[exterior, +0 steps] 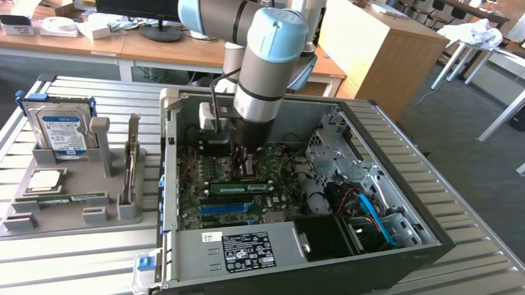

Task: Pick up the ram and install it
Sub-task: 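Press down the ram until it locks into place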

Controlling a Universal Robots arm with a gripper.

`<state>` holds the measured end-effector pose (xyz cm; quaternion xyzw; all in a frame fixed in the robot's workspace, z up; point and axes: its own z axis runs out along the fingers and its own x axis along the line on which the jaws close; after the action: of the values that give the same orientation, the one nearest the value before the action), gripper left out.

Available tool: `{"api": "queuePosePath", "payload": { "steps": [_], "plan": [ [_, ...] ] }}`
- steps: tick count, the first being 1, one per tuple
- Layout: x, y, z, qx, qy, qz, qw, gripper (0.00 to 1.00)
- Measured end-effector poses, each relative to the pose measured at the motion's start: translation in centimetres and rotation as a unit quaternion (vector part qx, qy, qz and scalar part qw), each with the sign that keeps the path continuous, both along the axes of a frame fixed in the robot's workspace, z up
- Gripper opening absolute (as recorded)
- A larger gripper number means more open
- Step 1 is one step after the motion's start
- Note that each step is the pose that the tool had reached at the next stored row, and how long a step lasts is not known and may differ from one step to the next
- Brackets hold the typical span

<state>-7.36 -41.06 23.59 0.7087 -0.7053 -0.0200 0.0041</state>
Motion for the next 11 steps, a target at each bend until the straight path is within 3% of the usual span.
{"api": "queuePosePath", "payload": {
  "steps": [11],
  "plan": [
    [0.0, 0.01, -0.38, 0.0001, -0.0001, 0.0, 1.0, 0.1]
  ]
}}
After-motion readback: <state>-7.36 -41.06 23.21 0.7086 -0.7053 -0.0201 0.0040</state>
